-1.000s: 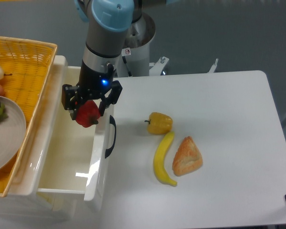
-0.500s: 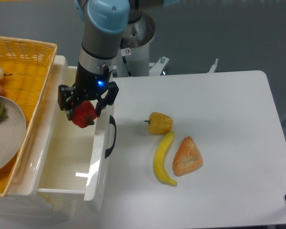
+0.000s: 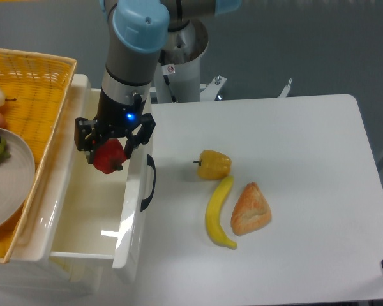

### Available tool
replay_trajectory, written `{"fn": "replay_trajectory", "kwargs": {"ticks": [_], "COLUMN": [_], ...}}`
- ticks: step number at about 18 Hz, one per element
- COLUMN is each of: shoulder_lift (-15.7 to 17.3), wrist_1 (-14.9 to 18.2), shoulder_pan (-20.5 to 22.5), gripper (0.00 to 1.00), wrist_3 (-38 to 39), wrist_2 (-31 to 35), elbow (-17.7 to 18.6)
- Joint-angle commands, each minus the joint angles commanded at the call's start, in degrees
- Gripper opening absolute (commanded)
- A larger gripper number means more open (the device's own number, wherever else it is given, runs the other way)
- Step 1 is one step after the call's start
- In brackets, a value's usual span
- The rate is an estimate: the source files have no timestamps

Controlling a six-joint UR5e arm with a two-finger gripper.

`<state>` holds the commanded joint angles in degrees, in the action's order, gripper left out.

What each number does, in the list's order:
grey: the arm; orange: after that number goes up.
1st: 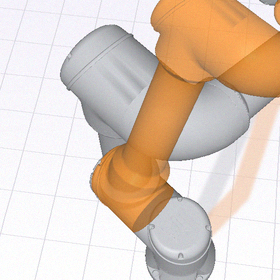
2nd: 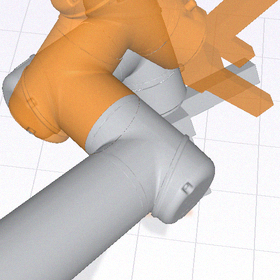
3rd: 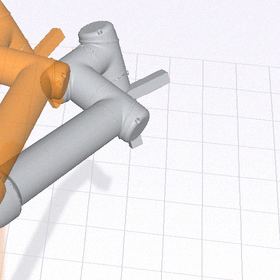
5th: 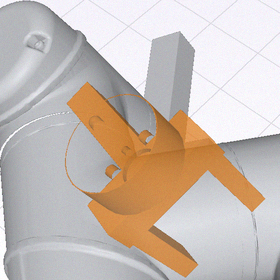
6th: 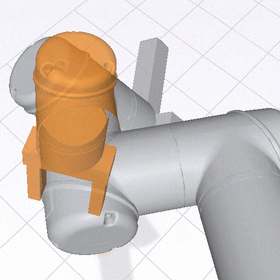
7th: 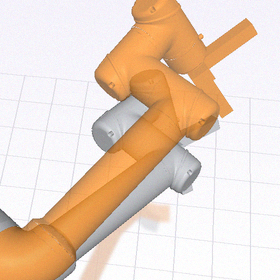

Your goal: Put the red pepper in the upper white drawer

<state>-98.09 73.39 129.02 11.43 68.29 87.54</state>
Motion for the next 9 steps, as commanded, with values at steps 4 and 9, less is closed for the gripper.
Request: {"fn": "replay_trajectory", "kwargs": {"ticks": [4, 9], "shoulder_lift": [0.1, 0.2], "wrist_1": [-0.1, -0.1], "shoulder_pan": [0.1, 0.1], "gripper": [0.54, 0.57], "wrist_3": [-0.6, -0.8], "wrist_2": [0.1, -0.1], "elbow": [-0.3, -0.3]}}
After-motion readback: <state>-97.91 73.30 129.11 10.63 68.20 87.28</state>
